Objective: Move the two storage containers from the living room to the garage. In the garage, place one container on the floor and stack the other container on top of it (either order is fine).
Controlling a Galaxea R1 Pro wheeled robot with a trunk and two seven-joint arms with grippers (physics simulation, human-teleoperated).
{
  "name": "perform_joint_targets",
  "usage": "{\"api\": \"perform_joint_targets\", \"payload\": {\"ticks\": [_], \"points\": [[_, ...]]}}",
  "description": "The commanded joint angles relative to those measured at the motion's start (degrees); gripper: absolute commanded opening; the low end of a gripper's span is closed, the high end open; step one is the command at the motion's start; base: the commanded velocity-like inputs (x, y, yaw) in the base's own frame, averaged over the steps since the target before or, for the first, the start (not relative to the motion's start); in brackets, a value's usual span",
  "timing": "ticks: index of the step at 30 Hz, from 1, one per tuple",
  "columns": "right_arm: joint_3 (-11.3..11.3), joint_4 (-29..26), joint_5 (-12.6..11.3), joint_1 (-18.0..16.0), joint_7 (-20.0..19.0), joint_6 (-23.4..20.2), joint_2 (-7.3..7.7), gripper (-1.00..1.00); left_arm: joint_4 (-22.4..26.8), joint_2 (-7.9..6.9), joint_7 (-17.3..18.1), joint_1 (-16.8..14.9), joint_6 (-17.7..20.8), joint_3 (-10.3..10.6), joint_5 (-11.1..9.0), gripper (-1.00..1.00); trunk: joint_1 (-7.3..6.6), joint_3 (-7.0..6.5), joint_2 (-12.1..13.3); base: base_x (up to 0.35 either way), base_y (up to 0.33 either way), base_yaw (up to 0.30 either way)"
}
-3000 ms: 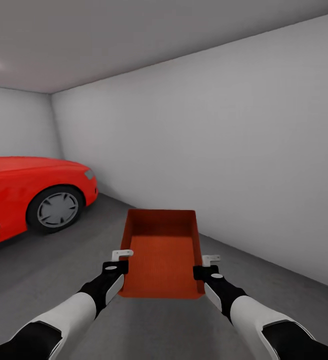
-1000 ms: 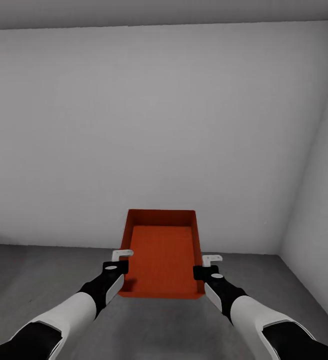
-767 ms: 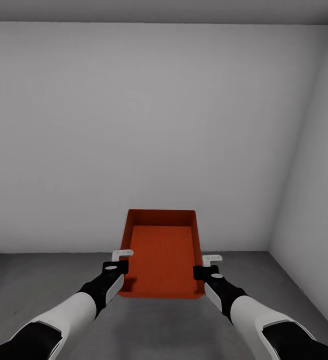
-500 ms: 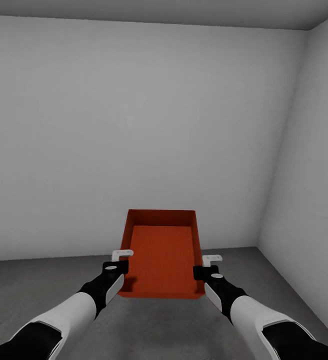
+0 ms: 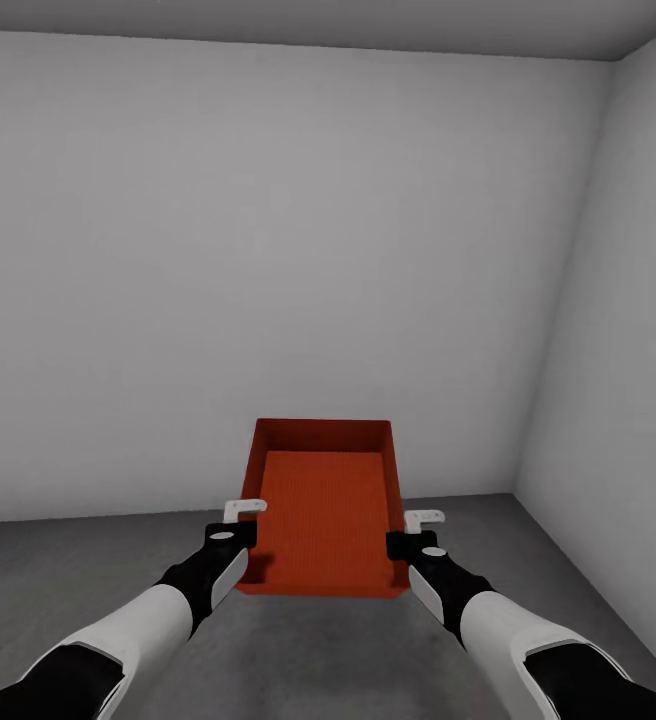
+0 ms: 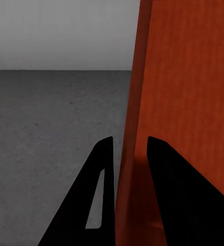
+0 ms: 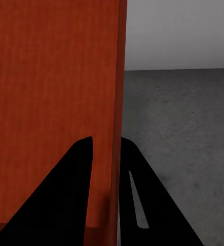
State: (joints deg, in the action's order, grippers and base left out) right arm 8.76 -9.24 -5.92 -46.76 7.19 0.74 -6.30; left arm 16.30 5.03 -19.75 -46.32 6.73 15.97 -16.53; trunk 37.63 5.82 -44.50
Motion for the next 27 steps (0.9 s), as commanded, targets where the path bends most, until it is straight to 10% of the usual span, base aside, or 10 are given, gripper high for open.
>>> {"api": "perform_joint_targets", "payload": {"ticks": [1, 27], "points": [[0.56, 0.13, -1.37, 0.0, 0.2, 0.03, -0.02, -1.0, 0.84, -0.02, -0.66, -0.09, -0.76, -1.47, 1.15, -1.0, 0.01, 0.1, -0.08, 0.0, 0.0, 0.0], [0.56, 0.17, -1.37, 0.0, 0.2, -0.07, -0.03, -1.0, 0.76, -0.02, -0.65, -0.07, -0.76, -1.31, 1.15, -1.0, 0.01, 0.1, -0.08, 0.048, 0.0, 0.127]]}}
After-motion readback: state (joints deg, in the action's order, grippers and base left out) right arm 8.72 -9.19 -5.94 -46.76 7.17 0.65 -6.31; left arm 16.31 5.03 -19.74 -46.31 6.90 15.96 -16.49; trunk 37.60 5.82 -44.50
